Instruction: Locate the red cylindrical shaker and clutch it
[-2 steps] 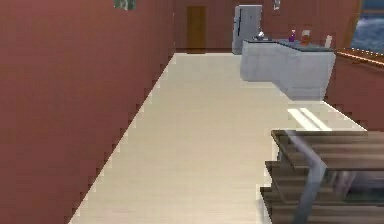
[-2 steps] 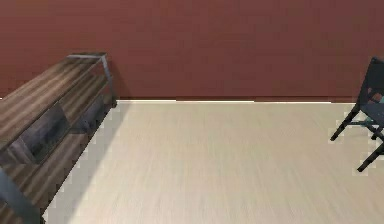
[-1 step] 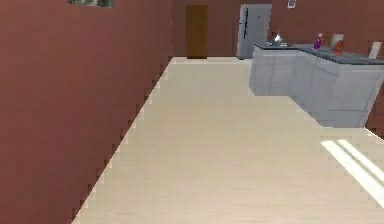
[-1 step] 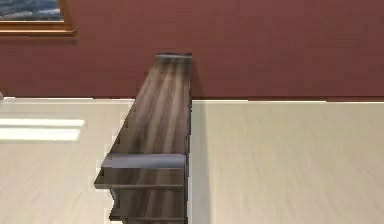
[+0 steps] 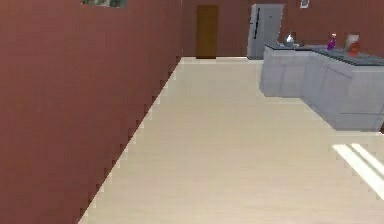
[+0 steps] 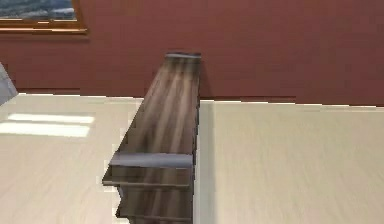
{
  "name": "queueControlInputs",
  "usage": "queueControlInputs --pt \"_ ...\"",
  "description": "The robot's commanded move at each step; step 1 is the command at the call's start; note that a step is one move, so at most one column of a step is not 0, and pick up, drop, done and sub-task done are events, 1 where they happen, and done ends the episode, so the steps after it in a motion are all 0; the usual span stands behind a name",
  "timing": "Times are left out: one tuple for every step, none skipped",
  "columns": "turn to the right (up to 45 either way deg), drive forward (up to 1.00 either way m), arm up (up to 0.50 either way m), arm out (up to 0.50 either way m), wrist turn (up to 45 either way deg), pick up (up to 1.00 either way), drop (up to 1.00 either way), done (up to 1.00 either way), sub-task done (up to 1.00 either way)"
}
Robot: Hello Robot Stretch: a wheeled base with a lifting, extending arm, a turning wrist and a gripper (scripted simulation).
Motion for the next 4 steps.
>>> queueControlInputs --pt "-45.0 0.0 0.0 0.0 0.0 0.0 0.0 0.0 0.0" --pt "-39.0 0.0 0.0 0.0 0.0 0.0 0.0 0.0 0.0" --pt "0.0 0.05 0.0 0.0 0.0 0.0 0.0 0.0 0.0" --pt "45.0 0.0 0.0 0.0 0.0 0.0 0.0 0.0 0.0"
